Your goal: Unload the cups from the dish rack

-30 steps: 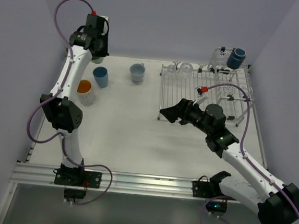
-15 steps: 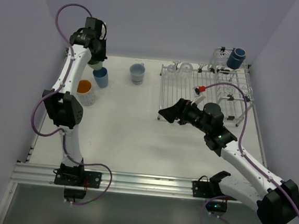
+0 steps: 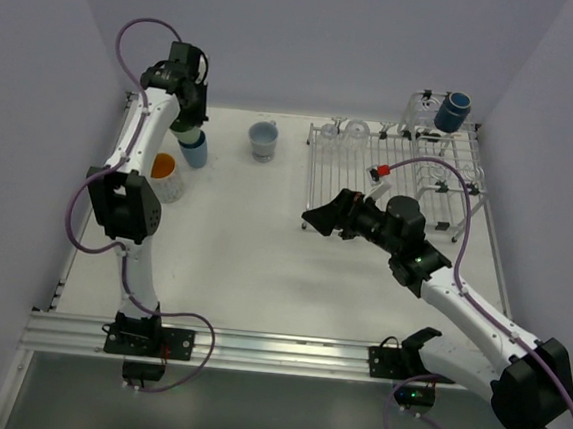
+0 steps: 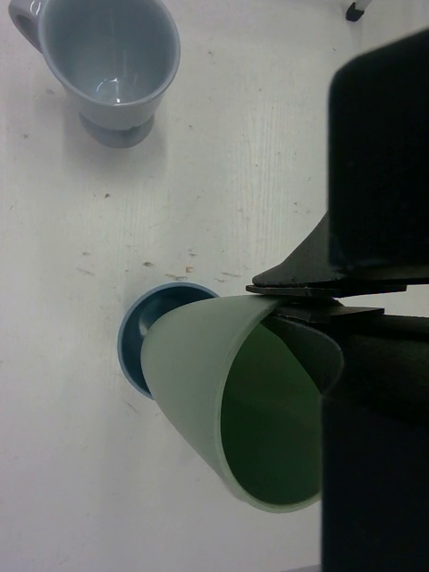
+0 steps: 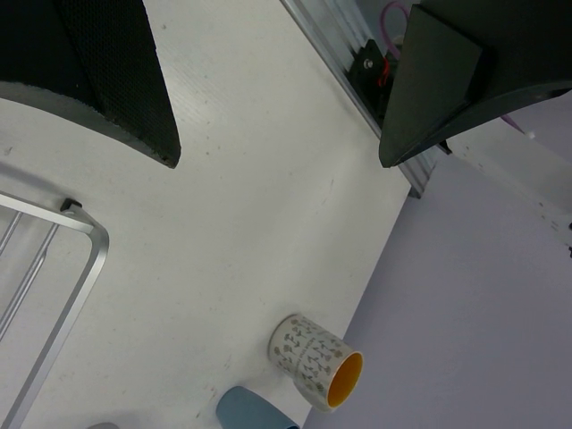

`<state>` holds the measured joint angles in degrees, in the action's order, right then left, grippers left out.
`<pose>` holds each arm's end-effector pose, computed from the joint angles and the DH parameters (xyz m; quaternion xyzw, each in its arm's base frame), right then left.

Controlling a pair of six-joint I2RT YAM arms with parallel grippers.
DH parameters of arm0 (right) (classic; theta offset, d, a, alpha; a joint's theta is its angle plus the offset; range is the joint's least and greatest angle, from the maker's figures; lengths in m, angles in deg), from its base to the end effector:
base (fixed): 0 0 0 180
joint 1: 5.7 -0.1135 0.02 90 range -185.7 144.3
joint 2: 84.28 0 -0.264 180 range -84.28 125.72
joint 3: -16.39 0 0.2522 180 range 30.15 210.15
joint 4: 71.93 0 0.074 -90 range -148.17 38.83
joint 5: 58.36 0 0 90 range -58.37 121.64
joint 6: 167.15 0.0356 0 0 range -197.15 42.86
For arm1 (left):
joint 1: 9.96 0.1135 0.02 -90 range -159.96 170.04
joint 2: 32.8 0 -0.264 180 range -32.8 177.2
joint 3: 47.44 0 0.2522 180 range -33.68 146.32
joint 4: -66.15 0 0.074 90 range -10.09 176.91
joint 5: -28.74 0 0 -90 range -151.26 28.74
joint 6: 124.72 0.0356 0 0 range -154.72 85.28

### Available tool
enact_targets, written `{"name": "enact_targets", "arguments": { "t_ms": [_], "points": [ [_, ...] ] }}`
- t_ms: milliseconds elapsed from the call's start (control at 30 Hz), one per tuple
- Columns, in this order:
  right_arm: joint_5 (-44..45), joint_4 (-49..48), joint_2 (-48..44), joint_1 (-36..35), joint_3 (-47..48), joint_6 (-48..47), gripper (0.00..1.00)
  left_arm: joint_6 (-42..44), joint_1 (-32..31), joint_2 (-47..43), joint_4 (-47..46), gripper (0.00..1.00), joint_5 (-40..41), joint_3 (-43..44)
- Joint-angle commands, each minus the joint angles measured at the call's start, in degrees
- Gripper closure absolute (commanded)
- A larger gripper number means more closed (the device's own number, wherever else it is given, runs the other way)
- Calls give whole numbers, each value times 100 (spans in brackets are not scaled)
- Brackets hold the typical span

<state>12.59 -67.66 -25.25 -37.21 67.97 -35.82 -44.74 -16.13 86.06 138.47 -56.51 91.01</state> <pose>0.1982 0.1351 0.2853 -0.0386 0.7710 0.4729 0.4247 0.4490 -0.0456 0.3421 -0.0450 0.9458 -0.0061 0.3216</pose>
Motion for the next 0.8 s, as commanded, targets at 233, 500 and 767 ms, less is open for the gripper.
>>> {"name": "enact_targets", "arguments": {
  "t_ms": [233,500,767],
  "points": [
    [-117,-246,56,-22,155,-19,5,97,-59,242,-223,100,-1,-146],
    [-134,-263,100,-31,146,-10,5,114,-77,418,-267,87,43,-111],
    [-134,-246,179,-40,199,-10,4,123,-77,506,-363,56,96,-32]
  ]
}}
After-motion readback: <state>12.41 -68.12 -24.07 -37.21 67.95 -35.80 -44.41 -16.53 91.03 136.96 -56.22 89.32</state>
